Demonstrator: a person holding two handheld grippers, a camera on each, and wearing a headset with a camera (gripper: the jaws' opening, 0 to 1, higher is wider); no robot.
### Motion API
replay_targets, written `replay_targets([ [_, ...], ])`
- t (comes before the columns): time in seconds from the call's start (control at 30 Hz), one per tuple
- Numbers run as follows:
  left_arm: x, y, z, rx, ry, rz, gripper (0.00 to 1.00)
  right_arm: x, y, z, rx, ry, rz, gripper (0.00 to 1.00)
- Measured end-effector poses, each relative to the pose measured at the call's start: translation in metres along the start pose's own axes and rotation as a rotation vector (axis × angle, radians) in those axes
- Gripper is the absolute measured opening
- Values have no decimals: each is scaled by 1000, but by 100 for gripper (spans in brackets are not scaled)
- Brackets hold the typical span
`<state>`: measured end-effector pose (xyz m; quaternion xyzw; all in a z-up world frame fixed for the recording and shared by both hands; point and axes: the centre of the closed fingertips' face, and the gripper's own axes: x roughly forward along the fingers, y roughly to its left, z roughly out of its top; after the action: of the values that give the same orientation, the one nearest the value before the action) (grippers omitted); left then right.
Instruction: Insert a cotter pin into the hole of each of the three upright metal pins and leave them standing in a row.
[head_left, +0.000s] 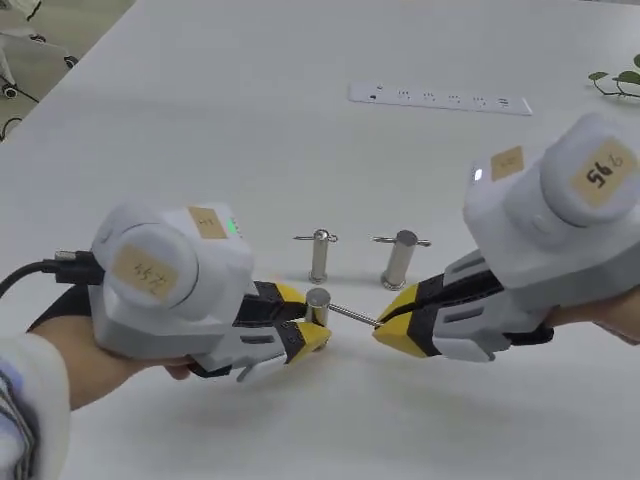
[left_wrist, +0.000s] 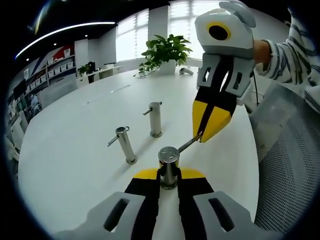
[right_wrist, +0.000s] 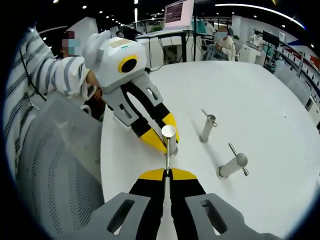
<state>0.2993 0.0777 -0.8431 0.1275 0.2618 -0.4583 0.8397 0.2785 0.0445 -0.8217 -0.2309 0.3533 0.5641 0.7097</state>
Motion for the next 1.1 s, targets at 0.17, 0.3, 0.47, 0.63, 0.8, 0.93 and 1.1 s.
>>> replay_targets([
  [0.17,1,0,-1,-11,-2,17,11,3,0,3,0,-6,-1,3],
  [0.3,1,0,-1,-19,-6,17,11,6,-1,6,-13,-8,-8,3],
  [0.47,2,1,-2,-39,-11,20,11,9,-1,12,-10,-21,-11,3],
  [0.63,2,0,-2,-79,-26,19,12,12,0,17,-5,-40,-14,3],
  [0.8,2,-1,-2,-85,-31,19,12,17,1,22,-6,-52,-15,3],
  [0.93,3,-2,-2,-96,-40,17,12,21,0,25,-24,-56,-16,3],
  [1.1,3,-3,-1,-105,-50,12,12,19,-1,21,-103,-65,-22,11],
])
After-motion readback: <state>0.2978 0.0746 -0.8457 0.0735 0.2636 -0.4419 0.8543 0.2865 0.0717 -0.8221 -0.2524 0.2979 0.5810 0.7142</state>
